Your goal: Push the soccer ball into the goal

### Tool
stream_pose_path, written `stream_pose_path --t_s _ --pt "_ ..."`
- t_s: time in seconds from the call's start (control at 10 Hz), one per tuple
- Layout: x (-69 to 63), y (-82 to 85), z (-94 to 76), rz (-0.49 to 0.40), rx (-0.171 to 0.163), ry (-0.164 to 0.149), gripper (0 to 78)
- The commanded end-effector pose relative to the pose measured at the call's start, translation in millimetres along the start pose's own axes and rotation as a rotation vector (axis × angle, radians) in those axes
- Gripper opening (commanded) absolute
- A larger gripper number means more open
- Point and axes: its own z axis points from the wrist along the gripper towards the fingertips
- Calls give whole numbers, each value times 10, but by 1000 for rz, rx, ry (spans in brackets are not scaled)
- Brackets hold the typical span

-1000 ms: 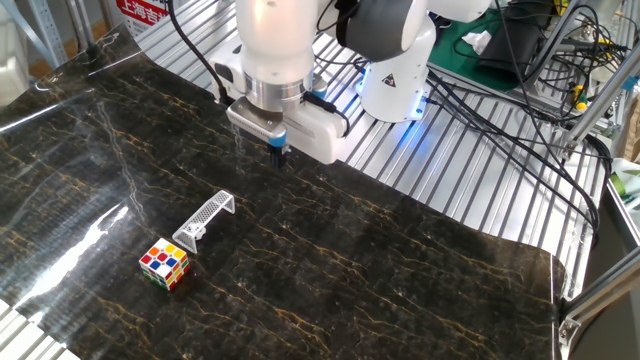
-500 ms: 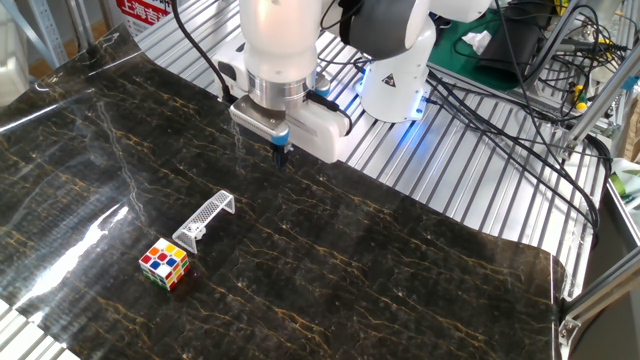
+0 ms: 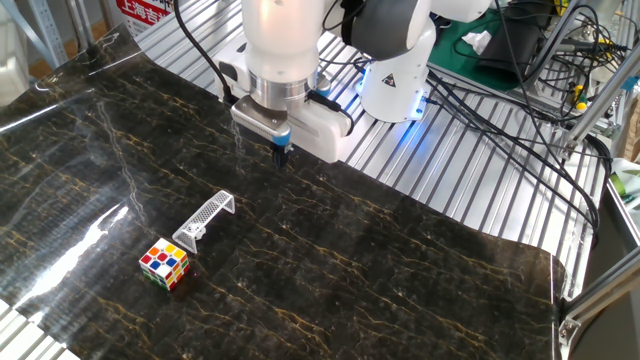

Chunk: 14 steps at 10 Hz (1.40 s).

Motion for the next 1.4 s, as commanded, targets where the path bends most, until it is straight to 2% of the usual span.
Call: stream_pose_path --t_s 0.1,1.4 --pt "-7 -1 -18 -4 3 -5 0" --pt "-7 0 -18 -7 12 3 0"
